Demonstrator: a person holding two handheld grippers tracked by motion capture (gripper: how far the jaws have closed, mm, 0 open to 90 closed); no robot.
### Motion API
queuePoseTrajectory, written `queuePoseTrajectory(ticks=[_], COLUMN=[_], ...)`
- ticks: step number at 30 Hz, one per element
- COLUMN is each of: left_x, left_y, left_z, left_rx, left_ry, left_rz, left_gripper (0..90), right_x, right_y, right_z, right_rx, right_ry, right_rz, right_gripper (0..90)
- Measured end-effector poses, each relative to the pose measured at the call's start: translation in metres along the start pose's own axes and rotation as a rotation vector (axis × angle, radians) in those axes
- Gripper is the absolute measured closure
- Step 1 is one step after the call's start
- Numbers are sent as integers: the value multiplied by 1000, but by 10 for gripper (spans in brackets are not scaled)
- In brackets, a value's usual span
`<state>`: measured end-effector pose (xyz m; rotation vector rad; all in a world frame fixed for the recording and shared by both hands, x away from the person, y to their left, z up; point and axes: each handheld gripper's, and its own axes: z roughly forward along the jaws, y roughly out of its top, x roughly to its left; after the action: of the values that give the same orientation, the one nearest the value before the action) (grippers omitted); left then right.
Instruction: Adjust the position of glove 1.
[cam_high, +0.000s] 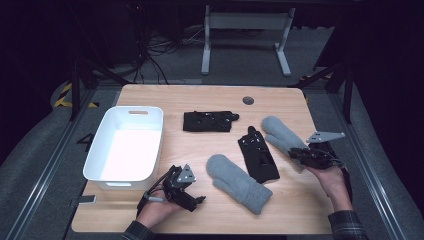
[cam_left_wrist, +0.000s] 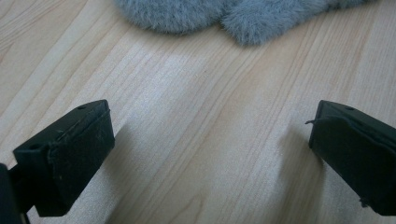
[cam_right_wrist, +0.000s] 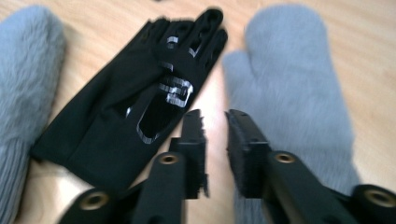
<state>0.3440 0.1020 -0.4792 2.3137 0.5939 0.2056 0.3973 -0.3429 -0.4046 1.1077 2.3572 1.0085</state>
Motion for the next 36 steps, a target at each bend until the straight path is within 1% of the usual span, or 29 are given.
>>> queuePoseTrajectory(ticks=[1,3,4,5,6,8,10,12,14,15,17,18,20,21,22,23,24,27,30,32,34,36], left_x=[0,0,0,0,0,0,0,0,0,0,0,0,0,0,0,0,0,0,0,0,0,0], left_y=[0,0,0,0,0,0,0,0,0,0,0,0,0,0,0,0,0,0,0,0,0,0], left_z=[0,0,0,0,0,0,0,0,0,0,0,0,0,0,0,0,0,0,0,0,0,0], left_rx=[0,2,2,4,3,2,2,2,2,2,1,1,1,1,1,1,2,1,2,1,1,1], left_ry=[0,0,0,0,0,0,0,0,0,0,0,0,0,0,0,0,0,0,0,0,0,0], left_rz=[0,-1,-1,-1,-2,-2,-1,-2,-2,-2,-1,-2,-1,-2,-2,-1,-1,-1,-1,-1,-1,-2], left_gripper=[4,4,4,4,4,4,4,4,4,4,4,4,4,4,4,4,4,4,4,4,4,4], right_x=[-2,-6,-6,-11,-15,-21,-26,-31,-35,-35,-41,-46,-48,-51,-51,-52,-53,-54,-54,-53,-55,-53], right_y=[3,8,8,12,14,17,20,22,23,23,21,19,18,16,16,15,15,11,9,8,5,5], right_z=[2,5,5,9,12,18,24,29,34,34,37,39,40,42,42,43,45,54,59,61,61,61], right_rx=[0,0,0,9,15,30,55,62,85,85,79,82,74,77,77,83,88,132,154,155,138,137], right_ry=[0,-2,-2,-3,-3,-5,-20,-40,-54,-54,-64,-76,-77,-76,-76,-88,-80,-68,-72,-74,-66,-60], right_rz=[-7,-13,-13,-17,-17,-24,-37,-40,-40,-40,-28,-10,-3,4,4,-1,0,5,4,5,9,-3], right_gripper=[713,654,654,613,594,567,543,535,522,522,516,516,516,526,526,535,543,564,577,611,674,761])
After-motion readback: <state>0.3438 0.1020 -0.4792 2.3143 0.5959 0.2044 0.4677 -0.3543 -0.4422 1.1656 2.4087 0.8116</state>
